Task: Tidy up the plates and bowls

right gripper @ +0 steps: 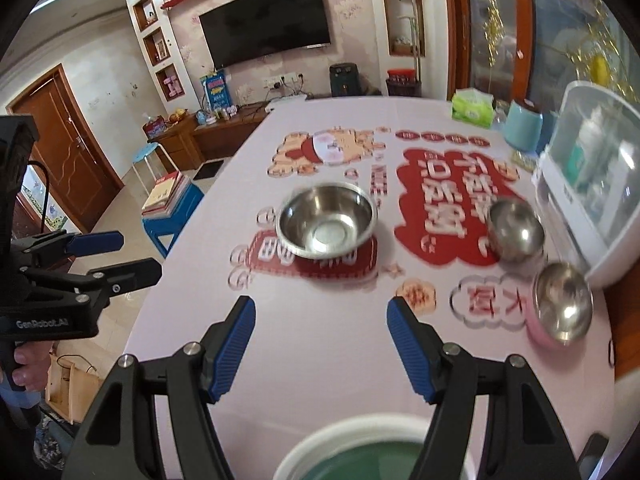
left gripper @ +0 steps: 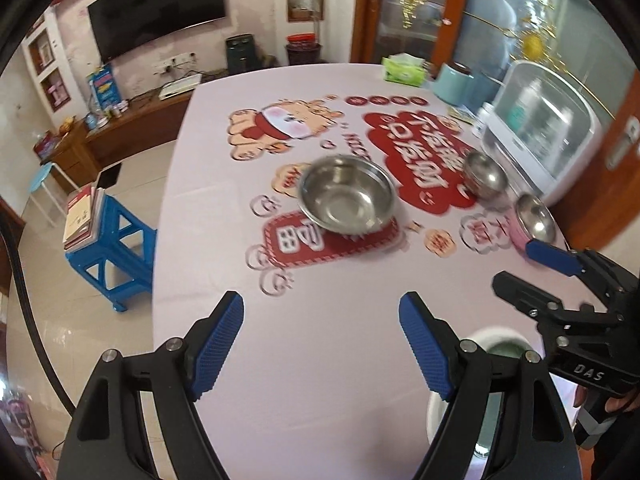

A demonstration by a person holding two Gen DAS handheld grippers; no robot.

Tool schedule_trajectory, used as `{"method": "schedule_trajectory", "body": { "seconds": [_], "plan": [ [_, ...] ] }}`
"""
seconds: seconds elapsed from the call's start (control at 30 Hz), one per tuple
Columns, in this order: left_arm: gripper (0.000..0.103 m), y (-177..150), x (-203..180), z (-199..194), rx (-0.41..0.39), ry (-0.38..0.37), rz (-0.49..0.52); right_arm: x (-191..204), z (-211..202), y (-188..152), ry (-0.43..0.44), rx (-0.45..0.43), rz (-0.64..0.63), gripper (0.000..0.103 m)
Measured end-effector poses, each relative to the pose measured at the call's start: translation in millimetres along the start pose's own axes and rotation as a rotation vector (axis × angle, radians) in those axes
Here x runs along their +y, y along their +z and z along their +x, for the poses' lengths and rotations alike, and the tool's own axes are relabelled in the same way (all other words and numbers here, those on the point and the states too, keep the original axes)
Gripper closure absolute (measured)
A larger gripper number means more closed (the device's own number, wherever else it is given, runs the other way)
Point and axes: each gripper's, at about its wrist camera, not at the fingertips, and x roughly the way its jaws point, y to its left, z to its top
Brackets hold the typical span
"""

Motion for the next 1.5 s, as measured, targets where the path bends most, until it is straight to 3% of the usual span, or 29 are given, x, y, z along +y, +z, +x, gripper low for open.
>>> {"method": "schedule_trajectory", "body": {
  "seconds": [0.27,0.6,0.93,1.13,1.5],
  "plan": [
    [0.024,49,25,16,-0.021,0.035,-0.035,-1,15,58,-0.043,-0.061,-0.011,0.034],
    [0.024,83,40,66,0.019,-0.014,-0.081,-25,53,104,-0.087,-0.103,0.075,0.034],
    [0.024,90,38,155,0.062,-0.102,-0.108,-64,126,97,-0.090,-0.044,0.201,0.034],
    [0.024,81,42,207,0.104,-0.158,-0.184,-77,174,79,-0.078,0.051,0.250,0.034],
    [0.024,68,51,250,0.141,-0.194,-0.254,-76,222,53,-0.030,0.165,0.292,0.034]
  ]
}}
